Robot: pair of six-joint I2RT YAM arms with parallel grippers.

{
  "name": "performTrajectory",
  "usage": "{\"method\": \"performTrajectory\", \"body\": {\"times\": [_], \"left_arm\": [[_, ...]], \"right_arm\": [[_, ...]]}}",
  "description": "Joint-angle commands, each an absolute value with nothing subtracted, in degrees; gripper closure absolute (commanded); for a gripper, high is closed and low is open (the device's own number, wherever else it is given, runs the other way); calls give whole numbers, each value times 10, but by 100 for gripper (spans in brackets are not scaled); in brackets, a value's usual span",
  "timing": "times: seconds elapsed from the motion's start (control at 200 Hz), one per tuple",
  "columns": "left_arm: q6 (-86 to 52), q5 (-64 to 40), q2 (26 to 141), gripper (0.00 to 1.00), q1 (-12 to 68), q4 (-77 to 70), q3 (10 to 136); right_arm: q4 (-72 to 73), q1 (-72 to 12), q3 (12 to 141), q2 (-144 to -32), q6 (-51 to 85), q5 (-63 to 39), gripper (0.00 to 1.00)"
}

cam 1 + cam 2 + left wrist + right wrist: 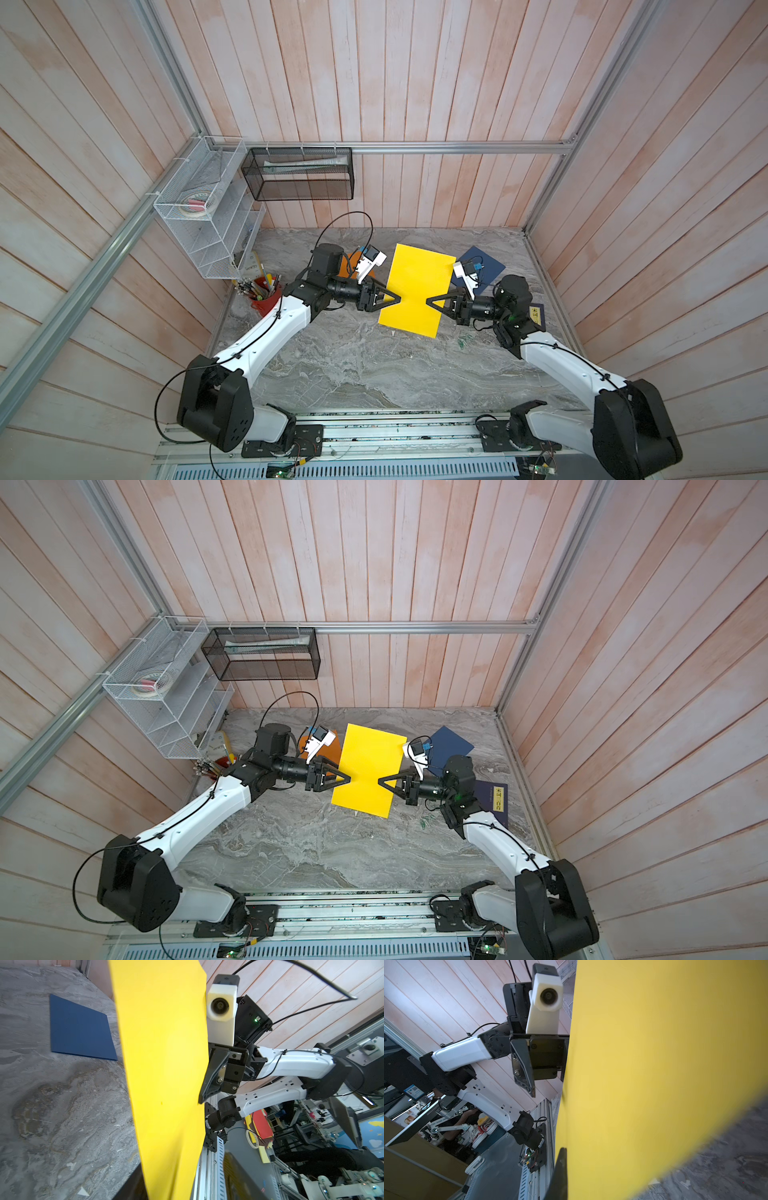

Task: Unclip the paperclips from the documents
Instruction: Place the document at the document.

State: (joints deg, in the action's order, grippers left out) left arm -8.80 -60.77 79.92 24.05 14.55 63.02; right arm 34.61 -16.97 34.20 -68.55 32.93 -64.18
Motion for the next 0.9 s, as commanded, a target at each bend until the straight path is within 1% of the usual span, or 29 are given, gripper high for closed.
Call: {"method": "performTrajectory", "body": {"times": [0.0,0.15,0.36,0.53,0.755,0.895], "left_arm": [[-83,-555,773,39,235,147,610],[-89,-535,763,38,228,145,594],[-93,-526,758,37,228,138,581],[-98,-518,752,36,228,129,565],[-102,-494,745,36,226,132,554],[-108,-478,744,34,226,129,548]], "right_arm": [[294,-141,355,-683,304,-630,100],[202,-88,386,-706,259,-603,100],[139,-32,420,-756,237,-544,100],[119,1,451,-797,235,-485,100],[117,50,509,-876,243,-453,100],[111,72,557,-938,247,-448,100]]}}
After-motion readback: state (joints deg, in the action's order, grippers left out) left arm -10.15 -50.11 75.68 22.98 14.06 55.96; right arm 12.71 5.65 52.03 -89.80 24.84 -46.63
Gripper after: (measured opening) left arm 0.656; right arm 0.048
